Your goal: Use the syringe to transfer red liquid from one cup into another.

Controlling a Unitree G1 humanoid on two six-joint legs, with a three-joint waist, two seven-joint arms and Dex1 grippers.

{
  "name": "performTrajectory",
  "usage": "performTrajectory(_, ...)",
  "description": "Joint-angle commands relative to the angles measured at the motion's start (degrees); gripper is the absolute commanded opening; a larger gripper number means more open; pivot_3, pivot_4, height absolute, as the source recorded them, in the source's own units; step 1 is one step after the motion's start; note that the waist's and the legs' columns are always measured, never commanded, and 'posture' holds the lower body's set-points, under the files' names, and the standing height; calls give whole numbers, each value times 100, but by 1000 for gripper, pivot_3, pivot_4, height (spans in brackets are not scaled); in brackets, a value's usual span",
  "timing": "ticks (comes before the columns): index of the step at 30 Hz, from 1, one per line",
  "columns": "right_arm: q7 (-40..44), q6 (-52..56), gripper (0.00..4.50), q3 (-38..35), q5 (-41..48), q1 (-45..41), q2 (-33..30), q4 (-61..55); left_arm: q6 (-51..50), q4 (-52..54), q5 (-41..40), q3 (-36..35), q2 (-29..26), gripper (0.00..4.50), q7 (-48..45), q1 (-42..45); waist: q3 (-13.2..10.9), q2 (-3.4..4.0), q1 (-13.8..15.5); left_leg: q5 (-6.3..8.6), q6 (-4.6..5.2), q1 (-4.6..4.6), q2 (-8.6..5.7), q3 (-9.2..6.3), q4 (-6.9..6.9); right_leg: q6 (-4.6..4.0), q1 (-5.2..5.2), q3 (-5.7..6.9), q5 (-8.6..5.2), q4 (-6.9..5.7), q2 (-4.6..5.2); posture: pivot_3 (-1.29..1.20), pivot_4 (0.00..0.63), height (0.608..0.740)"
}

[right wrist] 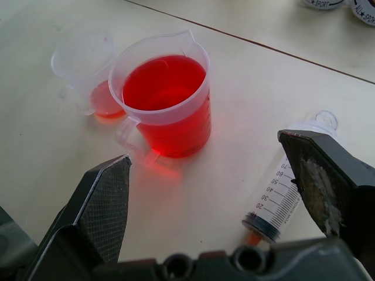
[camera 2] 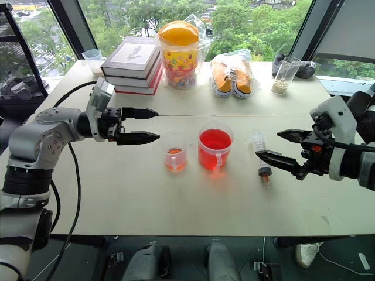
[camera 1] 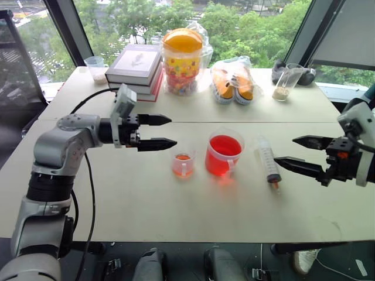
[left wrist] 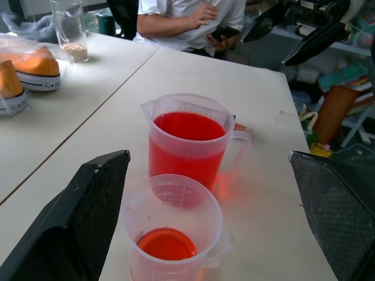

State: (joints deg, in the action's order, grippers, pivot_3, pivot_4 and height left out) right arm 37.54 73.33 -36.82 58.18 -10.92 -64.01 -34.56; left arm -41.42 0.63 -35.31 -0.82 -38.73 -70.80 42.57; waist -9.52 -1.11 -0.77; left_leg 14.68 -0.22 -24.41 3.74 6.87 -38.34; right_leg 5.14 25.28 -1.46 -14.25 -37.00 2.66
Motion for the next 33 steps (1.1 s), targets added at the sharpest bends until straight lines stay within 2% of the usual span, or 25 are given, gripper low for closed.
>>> performTrajectory(1, -79, -13, 4397, -201, 144, 8, -24, -123, -79, 182, -156, -104, -52, 4500, 8, 112, 0, 0, 1, 0, 0, 0, 0, 0, 0, 0, 0, 0, 0, 0, 0, 0, 150, 740)
performTrajectory(15, -267, 3, 4397, -348, 300, 101, -88, -20, 19, 161, -149, -61, -4, 4500, 13, 107, 0, 0, 1, 0, 0, 0, 0, 0, 0, 1, 0, 0, 1, 0, 0, 0, 150, 740)
performTrajectory(21, -643, 120, 4397, -148, 176, -195, -152, 515, 81, 174, -126, -59, 0, 4500, 11, 57, 0, 0, -2, 0, 0, 1, -1, 0, -2, -1, -2, -1, 0, 0, 0, 0, 150, 740)
performTrajectory(28, -718, 194, 4397, 457, -119, -513, -391, 1085, 75, 217, -123, 24, 76, 4500, -11, -66, 0, 0, -5, 0, 0, 0, -1, 0, -2, -1, 0, 0, -1, 0, 0, 0, 150, 740)
performTrajectory(33, -744, 443, 4397, 1171, -283, -1195, -350, 1926, 47, 186, -105, 70, 107, 4500, 0, 25, 0, 1, -14, 0, 0, 0, 0, 2, -5, -2, 0, -2, -1, 0, 0, 0, 150, 740)
